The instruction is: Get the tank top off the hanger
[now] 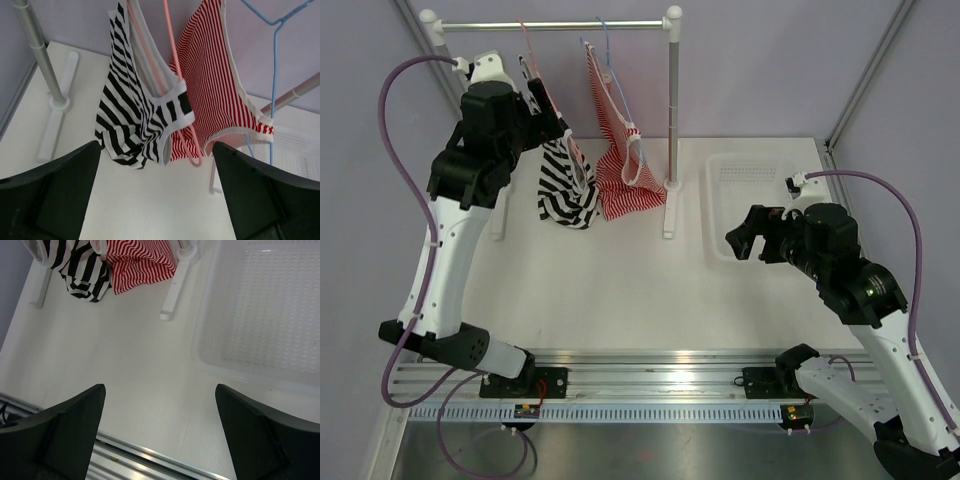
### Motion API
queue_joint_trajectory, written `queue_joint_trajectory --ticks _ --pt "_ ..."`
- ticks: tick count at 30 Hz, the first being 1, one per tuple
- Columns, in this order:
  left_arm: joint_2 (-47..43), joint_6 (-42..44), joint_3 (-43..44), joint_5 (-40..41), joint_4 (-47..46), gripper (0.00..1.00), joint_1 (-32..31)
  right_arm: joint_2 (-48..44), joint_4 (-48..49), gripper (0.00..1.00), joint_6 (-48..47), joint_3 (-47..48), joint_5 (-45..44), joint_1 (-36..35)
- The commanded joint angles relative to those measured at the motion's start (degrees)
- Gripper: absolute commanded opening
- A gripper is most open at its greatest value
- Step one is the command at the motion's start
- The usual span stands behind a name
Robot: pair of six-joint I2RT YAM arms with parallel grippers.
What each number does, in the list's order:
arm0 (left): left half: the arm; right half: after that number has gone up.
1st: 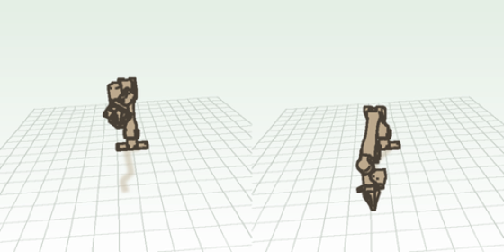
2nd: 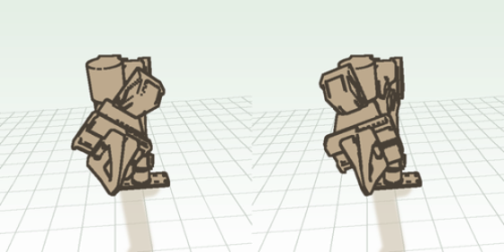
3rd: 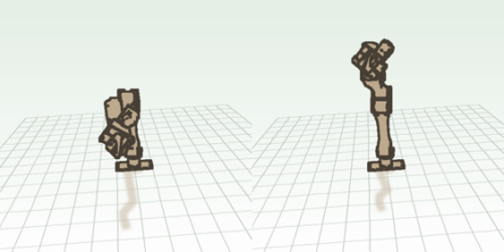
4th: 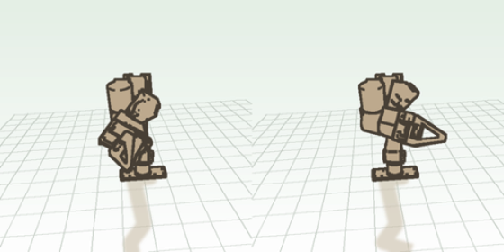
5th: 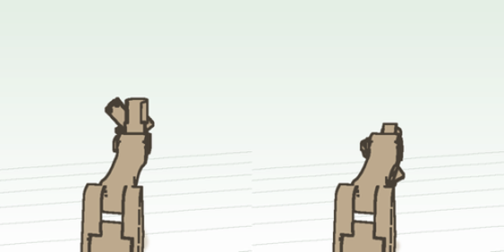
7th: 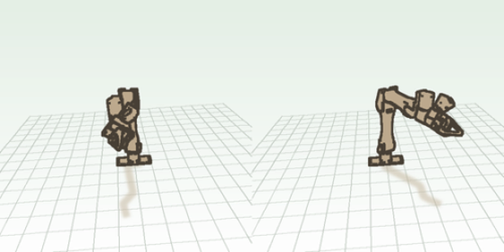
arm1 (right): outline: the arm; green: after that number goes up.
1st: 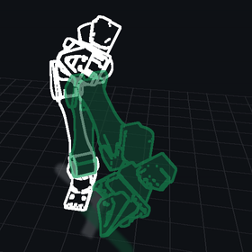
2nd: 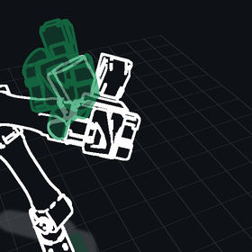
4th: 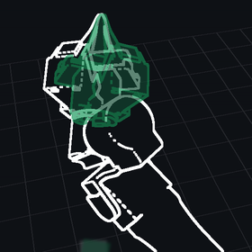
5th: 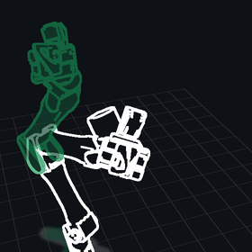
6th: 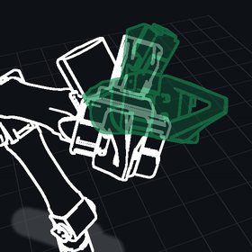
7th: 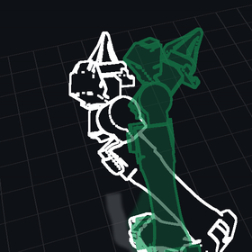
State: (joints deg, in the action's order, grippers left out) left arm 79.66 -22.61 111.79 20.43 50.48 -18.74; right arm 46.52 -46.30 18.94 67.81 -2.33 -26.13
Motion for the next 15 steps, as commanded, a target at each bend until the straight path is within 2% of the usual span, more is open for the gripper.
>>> queue_joint_trajectory --ticks 1,4,9,12,15 --pt "6.5 2.5 7.4 2.4 -5.9 0.99 -0.1 -1.2 2.9 1.00 1.4 -1.0 6.1 -0.2" --pt "11.7 2.8 13.0 3.6 -6.4 0.96 0.0 -2.7 3.3 1.00 2.6 -2.8 8.2 -0.1" --pt "20.2 3.0 18.1 4.0 -8.7 0.70 0.9 -3.9 3.2 0.99 3.5 -4.2 10.9 -0.1" --pt "24.6 2.7 20.5 3.4 -8.6 0.66 1.8 -4.0 2.1 0.99 2.9 -4.2 11.7 -0.1" --pt "27.7 1.6 23.4 3.5 -6.8 0.52 2.6 -3.8 0.7 0.98 2.2 -3.7 11.6 -0.1"
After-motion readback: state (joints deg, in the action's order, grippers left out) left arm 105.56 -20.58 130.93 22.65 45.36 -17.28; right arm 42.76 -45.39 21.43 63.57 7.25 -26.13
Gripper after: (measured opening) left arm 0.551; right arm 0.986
